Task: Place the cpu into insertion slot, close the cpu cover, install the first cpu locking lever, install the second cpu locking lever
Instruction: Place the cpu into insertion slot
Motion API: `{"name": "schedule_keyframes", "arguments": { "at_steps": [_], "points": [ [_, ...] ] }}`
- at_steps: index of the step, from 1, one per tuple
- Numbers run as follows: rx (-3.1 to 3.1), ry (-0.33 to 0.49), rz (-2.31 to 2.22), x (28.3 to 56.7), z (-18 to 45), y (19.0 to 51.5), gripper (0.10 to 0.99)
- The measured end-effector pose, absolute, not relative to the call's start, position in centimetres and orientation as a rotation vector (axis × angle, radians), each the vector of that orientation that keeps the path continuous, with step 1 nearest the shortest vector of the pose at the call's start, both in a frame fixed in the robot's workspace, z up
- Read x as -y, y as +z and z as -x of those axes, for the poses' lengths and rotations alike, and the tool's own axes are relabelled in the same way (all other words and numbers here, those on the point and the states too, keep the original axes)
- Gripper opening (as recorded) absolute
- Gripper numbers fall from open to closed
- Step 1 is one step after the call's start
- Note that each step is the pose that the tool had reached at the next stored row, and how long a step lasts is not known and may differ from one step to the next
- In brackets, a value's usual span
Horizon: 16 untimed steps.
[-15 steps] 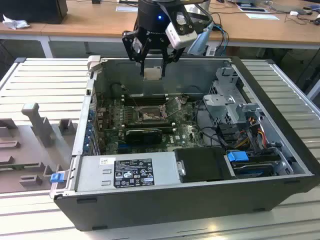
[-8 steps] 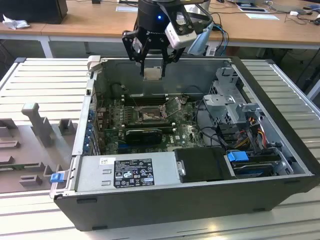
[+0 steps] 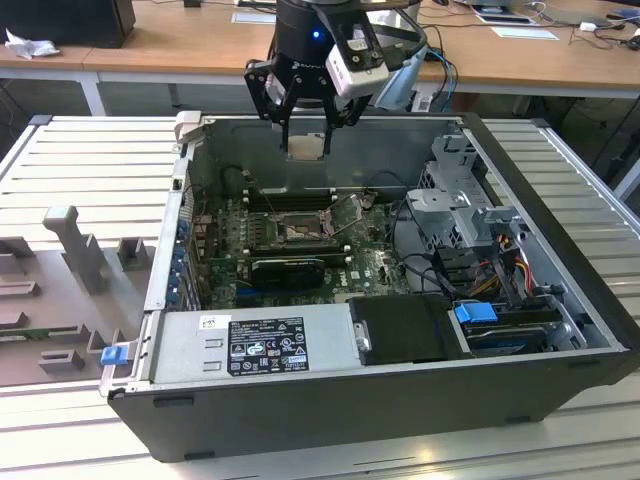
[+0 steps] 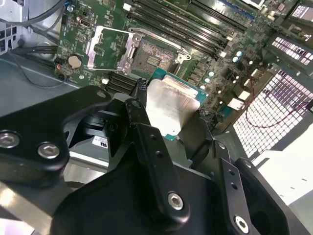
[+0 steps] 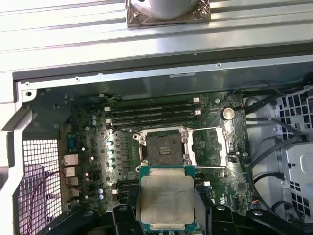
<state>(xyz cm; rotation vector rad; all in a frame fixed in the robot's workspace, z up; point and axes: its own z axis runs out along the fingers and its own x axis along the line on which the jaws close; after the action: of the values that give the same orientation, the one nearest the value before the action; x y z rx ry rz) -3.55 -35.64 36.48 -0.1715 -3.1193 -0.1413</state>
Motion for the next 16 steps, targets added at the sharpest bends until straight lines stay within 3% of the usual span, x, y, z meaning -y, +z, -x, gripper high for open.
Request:
{"name": "schedule_keyframes", "arguments": {
  "at_steps": [16],
  "points": [
    [3.116, -0.141, 0.26, 35.73, 3.55, 36.21, 0.525]
  ]
}}
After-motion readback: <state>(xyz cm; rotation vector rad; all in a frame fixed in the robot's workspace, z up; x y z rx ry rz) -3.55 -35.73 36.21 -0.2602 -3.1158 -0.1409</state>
